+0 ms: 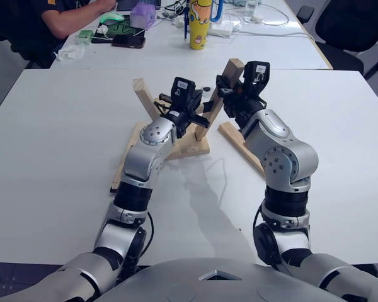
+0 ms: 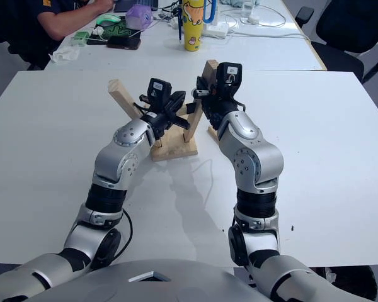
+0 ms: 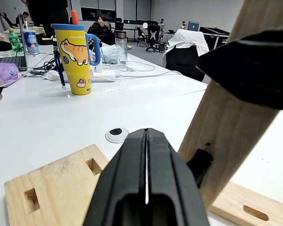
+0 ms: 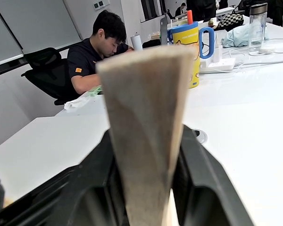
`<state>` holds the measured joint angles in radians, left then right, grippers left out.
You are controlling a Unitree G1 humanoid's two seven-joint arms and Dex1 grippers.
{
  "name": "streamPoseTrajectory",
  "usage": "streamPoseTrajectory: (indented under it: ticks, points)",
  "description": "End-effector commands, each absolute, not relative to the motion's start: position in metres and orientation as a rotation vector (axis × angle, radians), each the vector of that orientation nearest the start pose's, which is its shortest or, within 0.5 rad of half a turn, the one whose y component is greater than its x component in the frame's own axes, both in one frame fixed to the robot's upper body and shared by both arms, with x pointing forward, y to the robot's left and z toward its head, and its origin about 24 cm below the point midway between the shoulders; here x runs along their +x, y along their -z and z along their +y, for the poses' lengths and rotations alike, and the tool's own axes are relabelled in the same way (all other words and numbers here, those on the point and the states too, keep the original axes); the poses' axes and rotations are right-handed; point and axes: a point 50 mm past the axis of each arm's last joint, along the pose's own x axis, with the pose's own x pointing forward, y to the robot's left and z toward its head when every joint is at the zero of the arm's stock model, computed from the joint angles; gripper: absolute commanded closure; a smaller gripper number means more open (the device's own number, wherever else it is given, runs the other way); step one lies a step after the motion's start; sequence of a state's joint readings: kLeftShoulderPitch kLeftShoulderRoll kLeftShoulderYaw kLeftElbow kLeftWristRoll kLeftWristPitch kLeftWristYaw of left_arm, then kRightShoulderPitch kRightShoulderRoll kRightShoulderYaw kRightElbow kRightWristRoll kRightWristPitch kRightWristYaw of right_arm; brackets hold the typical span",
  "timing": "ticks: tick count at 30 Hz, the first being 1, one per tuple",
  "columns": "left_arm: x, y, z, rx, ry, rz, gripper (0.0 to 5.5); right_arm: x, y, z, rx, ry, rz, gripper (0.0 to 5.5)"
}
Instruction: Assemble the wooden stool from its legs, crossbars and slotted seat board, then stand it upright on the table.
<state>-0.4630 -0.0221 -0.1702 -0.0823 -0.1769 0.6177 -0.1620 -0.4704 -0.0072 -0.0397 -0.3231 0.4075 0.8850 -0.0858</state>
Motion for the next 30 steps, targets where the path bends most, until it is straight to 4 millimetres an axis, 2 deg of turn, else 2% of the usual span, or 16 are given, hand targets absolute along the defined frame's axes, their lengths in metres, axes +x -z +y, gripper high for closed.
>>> streamPoseTrajectory:
  ticks: [1,7,10,14,17,20,23,26,30]
  points:
    - [0.305,-0.144,0.056,-0.091,0.538,0.073,5.5,0.296,-0.118,-0.103,0.232,-0.268,0.351,4.45]
    - [0.311,-0.218,0.07,-0.092,0.458,-0.182,5.5,0.297,-0.119,-0.103,0.229,-0.272,0.347,4.45]
    - [0.312,-0.235,0.066,-0.075,0.465,-0.239,5.5,0.297,-0.119,-0.103,0.227,-0.272,0.347,4.45]
    - [0.314,-0.214,0.056,-0.069,0.501,-0.141,5.5,0.297,-0.119,-0.103,0.226,-0.272,0.345,4.45]
    - [0.308,-0.175,0.053,-0.06,0.536,0.029,5.5,0.297,-0.118,-0.103,0.228,-0.274,0.351,4.45]
    - [0.291,-0.125,0.065,-0.067,0.523,0.224,5.5,0.297,-0.118,-0.104,0.229,-0.27,0.355,4.45]
    - [0.276,-0.09,0.07,-0.051,0.543,0.355,5.5,0.297,-0.117,-0.105,0.232,-0.267,0.36,4.45]
    - [0.274,-0.085,0.068,-0.035,0.563,0.361,5.5,0.296,-0.117,-0.105,0.233,-0.266,0.363,4.45]
    - [0.282,-0.108,0.064,-0.04,0.554,0.252,5.5,0.297,-0.117,-0.104,0.232,-0.273,0.366,4.45]
